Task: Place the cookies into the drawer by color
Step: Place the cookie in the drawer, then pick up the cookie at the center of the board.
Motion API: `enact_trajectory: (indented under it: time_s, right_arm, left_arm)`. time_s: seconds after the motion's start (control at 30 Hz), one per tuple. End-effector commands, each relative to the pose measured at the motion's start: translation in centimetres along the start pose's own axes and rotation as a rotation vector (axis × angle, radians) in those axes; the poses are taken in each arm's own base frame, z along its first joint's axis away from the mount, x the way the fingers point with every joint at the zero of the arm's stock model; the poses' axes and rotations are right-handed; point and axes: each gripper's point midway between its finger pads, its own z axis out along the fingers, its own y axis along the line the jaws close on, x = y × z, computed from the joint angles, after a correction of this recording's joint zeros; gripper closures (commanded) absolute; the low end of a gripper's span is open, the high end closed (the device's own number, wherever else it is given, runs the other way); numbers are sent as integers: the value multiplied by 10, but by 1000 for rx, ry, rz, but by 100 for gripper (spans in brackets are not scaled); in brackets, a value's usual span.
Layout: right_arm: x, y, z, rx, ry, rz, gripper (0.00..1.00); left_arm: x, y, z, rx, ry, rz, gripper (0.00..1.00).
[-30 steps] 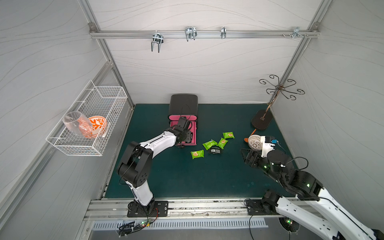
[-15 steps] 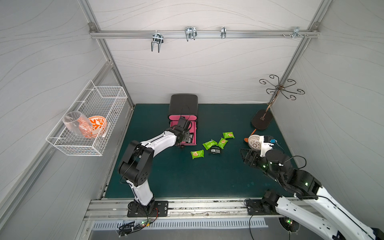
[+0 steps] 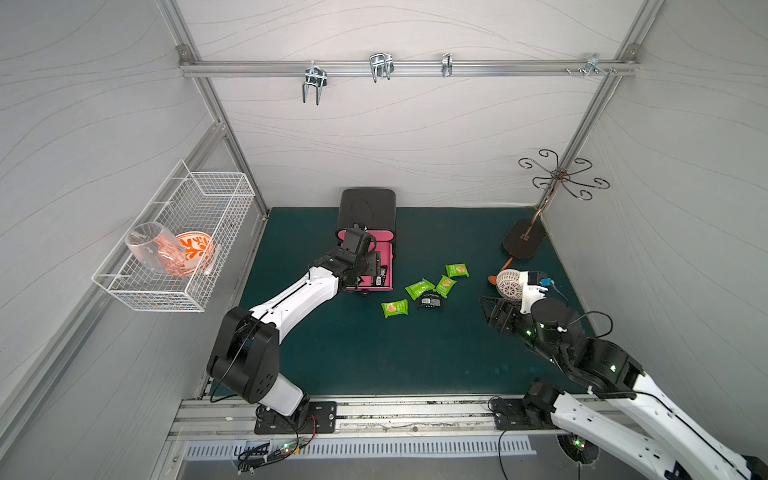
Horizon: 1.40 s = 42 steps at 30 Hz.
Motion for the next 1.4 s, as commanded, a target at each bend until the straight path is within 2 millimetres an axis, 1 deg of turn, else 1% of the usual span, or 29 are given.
enact_trajectory:
  time_s: [0.0,0.07,0.13,0.17,0.27,0.4,0.53,0.6,0.7,0.77,0.83,0.93,1.0,1.07,1.17,1.23,1.3,1.37]
  right_arm:
    - [-4,4,-1,-15,-12,21,23]
    - [-3,6,0,-25,-5,27,23]
    - [-3,6,-1,-24,-2,23,24]
    - [-3,5,-2,-20,1,22,24]
    - [-2,3,-4,-14,0,23,24]
    - [-2,-1,-5,-11,-13,29,23]
    - [-3,0,-3,-9,-16,30,24]
    - [-2,1,-1,-8,-12,29,24]
    - [-3,1,0,-6,-13,26,23]
    - [-3,2,1,-7,-15,25,23]
    - [-4,2,1,-7,-19,26,23]
    - [-4,2,0,-9,-22,27,23]
    - [-4,1,-2,-10,-19,25,23]
    - [-4,0,-4,-7,-20,26,23]
    - [-5,-3,-8,-4,-27,27,23]
    - [-5,-6,-11,0,-35,28,23]
    - [-6,-8,-13,4,-43,28,23]
    - [-7,-9,-14,4,-49,26,23]
  left_arm:
    - [6,-2,12,11,22,9,23]
    - [19,0,23,-17,119,35,1]
    - [26,1,30,-32,171,42,1]
    - [26,0,31,-33,176,40,1]
    - [19,-1,28,-26,149,42,1]
    - [3,-7,13,8,89,28,1]
    - [-10,-17,-11,67,26,-1,1]
    - [-13,-31,-26,119,-6,-15,5]
    - [-5,-70,-48,223,-49,22,13]
    - [10,-101,-58,286,-43,85,16]
    - [31,-136,-62,358,-11,197,21]
    - [67,-178,-56,458,73,399,24]
    - [87,-198,-47,486,124,535,24]
    - [104,-212,-37,530,190,629,22]
    - [115,-224,-17,558,250,705,20]
    - [114,-228,-4,576,282,726,20]
    - [111,-233,8,610,312,710,19]
    - [112,-235,19,654,364,686,20]
